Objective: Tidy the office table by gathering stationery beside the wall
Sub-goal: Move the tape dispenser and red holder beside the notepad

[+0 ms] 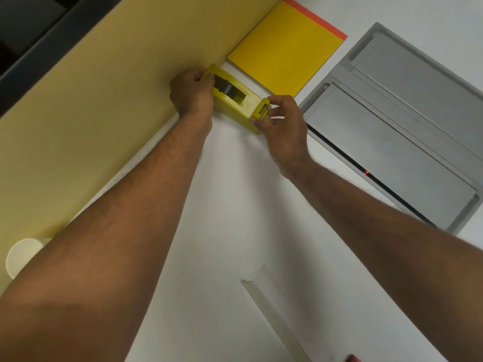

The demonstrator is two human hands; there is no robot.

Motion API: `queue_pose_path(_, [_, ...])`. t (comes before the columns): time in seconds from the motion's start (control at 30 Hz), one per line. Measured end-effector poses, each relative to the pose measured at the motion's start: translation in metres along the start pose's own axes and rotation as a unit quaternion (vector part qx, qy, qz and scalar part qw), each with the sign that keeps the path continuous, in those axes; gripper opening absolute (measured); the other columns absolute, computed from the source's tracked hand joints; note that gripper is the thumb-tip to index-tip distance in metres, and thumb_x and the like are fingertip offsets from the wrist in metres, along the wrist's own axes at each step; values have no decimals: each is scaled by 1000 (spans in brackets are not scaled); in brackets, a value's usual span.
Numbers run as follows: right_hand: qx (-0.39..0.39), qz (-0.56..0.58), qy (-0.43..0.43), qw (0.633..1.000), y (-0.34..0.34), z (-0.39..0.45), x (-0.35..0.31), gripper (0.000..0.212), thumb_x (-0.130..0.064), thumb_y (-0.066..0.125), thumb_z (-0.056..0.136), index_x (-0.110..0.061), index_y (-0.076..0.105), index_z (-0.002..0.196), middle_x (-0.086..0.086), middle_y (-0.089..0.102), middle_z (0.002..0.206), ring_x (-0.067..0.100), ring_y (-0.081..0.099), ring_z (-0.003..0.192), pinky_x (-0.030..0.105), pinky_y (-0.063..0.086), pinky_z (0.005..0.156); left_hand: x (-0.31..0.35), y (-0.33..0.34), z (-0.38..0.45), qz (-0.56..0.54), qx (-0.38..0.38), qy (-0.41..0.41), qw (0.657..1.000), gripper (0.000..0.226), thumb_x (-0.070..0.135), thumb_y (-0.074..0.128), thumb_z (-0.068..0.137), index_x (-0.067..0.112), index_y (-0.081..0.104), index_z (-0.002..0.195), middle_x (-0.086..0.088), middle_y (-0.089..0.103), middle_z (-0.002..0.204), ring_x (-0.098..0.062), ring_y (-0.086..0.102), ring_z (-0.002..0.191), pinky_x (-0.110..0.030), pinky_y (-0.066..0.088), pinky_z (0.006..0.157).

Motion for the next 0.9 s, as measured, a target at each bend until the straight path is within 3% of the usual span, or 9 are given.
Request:
queue_pose_path(0.1, [13,-3,-5,1000,0,1,3,44,-9,77,88,-14,57,127,13,56,120,7,62,84,26,60,74,0,3,2,-9,2,6,1000,20,18,65,86,27,69,69,18,61,62,3,48,53,-9,37,49])
queue_pose_path(0.3, [9,-14,-6,1000,1,4,4,45,-13,76,90,-16,55,130,11,56,122,5,61,84,16,56,67,-2,9,4,-3,2,14,1000,35,17,64,88,25,58,54,16,51,54,3,40,43,-9,32,46])
queue_pose_path(0.43, [-6,-18,-3,1000,1,2,4,51,-16,74,92,-18,52,139,10,55,127,10,65,93,17,59,72,-3,4,-4,4,13,9,1000,29,23,64,91,22,59,63,16,47,55,2,40,44,-9,28,45])
queue_pose_path(0.5, [-12,-23,1,1000,-2,-4,4,58,-19,74,93,-20,47,144,8,54,129,14,67,99,21,61,77,-5,-3,-13,22,26,10,999,22,26,62,93,14,66,76,15,49,63,1,40,51,-9,31,48])
queue_pose_path(0.57, [-6,-30,-3,1000,-12,-13,6,57,-21,75,92,-21,49,143,4,55,126,11,67,95,20,60,75,-9,-10,-28,16,34,8,999,22,27,61,95,7,71,93,9,63,82,0,53,70,-8,38,58])
queue_pose_path(0.63, [-1,-35,-8,999,-26,-27,10,51,-22,75,92,-22,53,138,1,55,124,7,65,93,16,56,73,-13,-15,-48,-1,33,-2,999,30,29,62,97,7,70,117,1,70,114,-9,63,101,-15,49,81])
queue_pose_path(0.7, [6,-46,-6,999,-42,-44,16,46,-24,74,92,-23,55,135,-4,55,121,7,63,95,12,52,73,-17,-19,-72,-13,25,-9,1000,37,31,63,98,10,64,129,-1,66,131,-12,60,119,-22,48,99])
queue_pose_path(0.9, [17,-75,6,997,-94,-116,32,42,-23,74,91,-25,59,130,-7,55,119,7,61,99,6,47,78,-16,-35,-149,-18,-1,-4,1000,33,31,64,98,16,65,127,2,65,131,-13,58,122,-34,50,106])
Point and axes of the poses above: each hand's wrist, its own z-axis towards the middle knuckle, its own y-axis out of the palm, x = y × z, the point moved 9 cm from there along z, towards the middle knuckle
